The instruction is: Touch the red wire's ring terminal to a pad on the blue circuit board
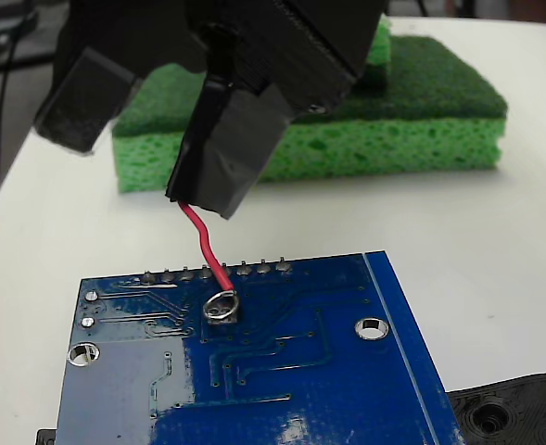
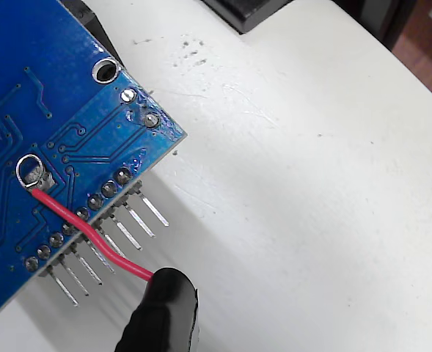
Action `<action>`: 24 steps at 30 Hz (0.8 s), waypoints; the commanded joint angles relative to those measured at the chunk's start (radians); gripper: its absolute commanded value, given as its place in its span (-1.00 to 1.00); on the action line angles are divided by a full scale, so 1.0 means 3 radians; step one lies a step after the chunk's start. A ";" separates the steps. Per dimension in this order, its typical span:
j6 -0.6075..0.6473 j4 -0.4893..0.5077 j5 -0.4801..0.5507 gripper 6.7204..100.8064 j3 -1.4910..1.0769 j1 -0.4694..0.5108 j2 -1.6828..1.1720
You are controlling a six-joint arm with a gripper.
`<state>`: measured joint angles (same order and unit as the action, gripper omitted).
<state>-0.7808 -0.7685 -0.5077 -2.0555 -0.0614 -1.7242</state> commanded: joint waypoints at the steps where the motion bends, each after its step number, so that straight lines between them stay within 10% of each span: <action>1: -0.0005 -0.0005 0.0000 0.99 0.0015 -0.0005 -0.0010; 24: 0.0005 -0.0072 -0.0031 0.99 0.0082 -0.0036 0.0020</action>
<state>-0.7793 -0.7915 -0.5139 -2.0402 -0.0721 -1.7119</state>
